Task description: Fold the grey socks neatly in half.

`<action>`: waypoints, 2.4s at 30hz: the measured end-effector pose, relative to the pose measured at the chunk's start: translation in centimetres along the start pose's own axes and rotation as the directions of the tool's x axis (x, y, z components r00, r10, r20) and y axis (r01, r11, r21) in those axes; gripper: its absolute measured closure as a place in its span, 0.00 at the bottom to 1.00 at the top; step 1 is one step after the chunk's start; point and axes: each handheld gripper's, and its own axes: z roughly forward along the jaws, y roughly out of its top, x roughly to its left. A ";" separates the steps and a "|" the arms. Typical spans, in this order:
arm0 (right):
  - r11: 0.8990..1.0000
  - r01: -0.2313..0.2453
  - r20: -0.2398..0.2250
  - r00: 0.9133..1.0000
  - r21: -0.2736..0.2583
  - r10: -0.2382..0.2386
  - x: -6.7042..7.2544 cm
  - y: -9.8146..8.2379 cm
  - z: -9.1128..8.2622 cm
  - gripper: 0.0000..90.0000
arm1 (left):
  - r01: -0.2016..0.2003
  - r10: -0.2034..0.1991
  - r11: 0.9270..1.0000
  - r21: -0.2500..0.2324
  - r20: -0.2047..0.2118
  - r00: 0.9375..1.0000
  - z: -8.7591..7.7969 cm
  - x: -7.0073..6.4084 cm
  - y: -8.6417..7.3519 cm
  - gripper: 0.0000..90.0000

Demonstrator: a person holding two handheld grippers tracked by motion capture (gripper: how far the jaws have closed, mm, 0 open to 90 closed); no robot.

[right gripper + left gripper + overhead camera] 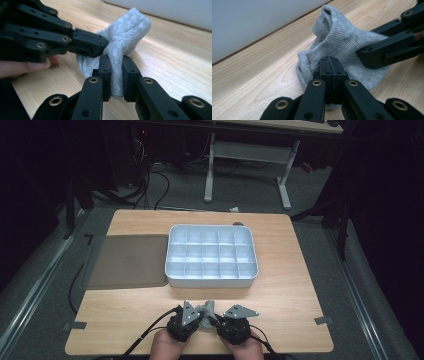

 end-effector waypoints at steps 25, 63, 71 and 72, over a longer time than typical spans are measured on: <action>0.998 -0.013 0.064 0.998 -0.057 0.017 -2.5 0.6 -2.0 0.77 | -0.013 0.013 1.000 -0.001 0.002 1.000 0.4 -0.4 0.2 1.00; 0.999 0.047 0.026 0.999 -0.019 -0.046 -0.8 0.8 -0.2 0.94 | -0.002 0.002 1.000 -0.002 0.001 1.000 0.3 -0.5 0.4 0.94; 0.999 0.035 0.036 0.999 -0.029 -0.034 -1.2 0.7 -0.5 0.94 | 0.029 -0.029 0.999 -0.023 0.021 0.999 -0.5 -0.2 0.6 0.81; 0.999 0.035 0.036 0.999 -0.029 -0.034 -1.2 0.7 -0.5 0.94 | 0.029 -0.029 0.999 -0.023 0.021 0.999 -0.5 -0.2 0.6 0.80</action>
